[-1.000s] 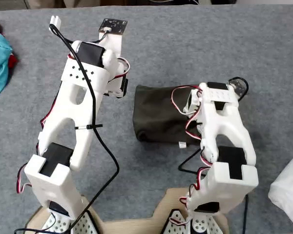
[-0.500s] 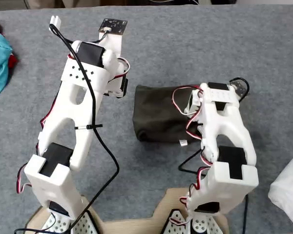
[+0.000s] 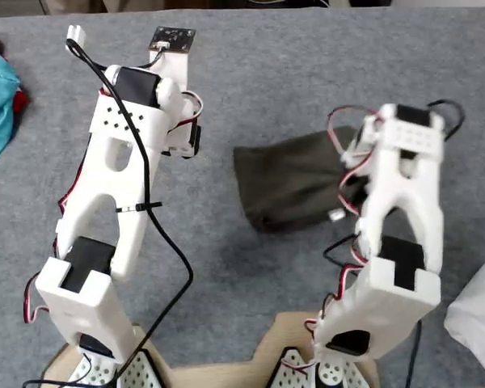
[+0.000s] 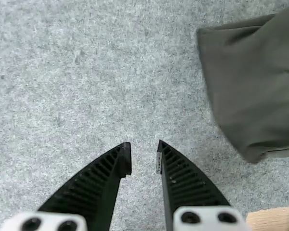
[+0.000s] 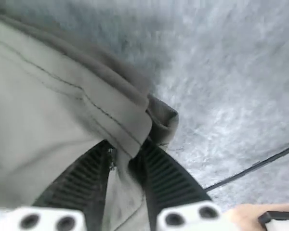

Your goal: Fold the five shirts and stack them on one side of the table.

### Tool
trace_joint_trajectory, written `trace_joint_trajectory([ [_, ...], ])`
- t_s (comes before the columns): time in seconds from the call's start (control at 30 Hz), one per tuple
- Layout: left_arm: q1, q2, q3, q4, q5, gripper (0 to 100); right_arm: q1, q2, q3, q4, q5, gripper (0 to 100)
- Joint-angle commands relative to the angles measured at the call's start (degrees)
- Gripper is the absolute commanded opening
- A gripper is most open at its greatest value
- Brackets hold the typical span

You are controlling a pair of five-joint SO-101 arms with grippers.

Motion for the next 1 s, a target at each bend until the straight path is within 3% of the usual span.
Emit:
trace_joint_trajectory([
  [0.0, -0.44, -3.30, -0.18, -0.18, -0.53, 10, 4.35, 0.22, -11.38, 6.24, 2.64, 0.5],
  [0.23, -0.44, -3.30, -0.26, -0.18, -0.53, 10, 14.81, 0.40, -22.20, 13.27, 10.02, 0.5],
  [0.6, -0.09, -3.30, -0.44, -0.26, -0.53, 10, 42.07, 0.04, -26.59, 15.38, 25.76, 0.5],
  [0.97, 0.18, -3.30, -0.44, -0.35, -0.44, 10, 54.90, 0.40, -38.64, 15.30, 31.47, 0.5],
])
